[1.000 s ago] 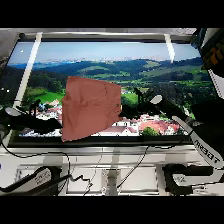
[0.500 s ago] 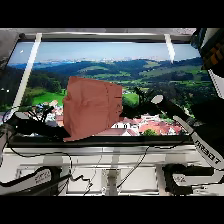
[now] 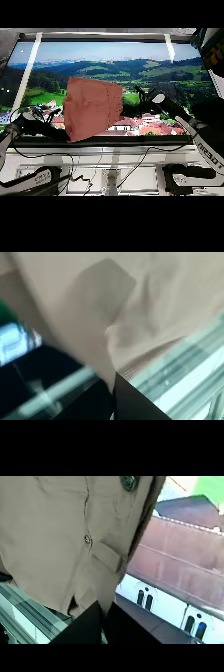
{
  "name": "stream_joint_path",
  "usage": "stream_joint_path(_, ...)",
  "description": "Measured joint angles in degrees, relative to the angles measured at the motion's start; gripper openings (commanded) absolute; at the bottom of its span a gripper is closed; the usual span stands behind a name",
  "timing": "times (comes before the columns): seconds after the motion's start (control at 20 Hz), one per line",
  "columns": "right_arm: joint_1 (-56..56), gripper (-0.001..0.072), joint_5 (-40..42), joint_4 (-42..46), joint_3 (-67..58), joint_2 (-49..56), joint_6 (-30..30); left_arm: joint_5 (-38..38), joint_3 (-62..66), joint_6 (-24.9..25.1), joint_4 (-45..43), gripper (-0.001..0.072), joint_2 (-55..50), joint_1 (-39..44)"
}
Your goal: Fold the clothes and pants, and hang the long-sleeved shirts on hangers.
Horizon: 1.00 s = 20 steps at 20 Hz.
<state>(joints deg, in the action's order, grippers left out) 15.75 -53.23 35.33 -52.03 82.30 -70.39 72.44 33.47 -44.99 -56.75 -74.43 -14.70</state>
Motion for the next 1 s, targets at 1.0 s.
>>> stream_joint_path(1.0, -0.04, 0.0016, -7.54, 11.10, -20.70, -44.57, -11.21, -11.69, 34.80, -2.69, 24.65, 0.0005, 47.21, 2.82)
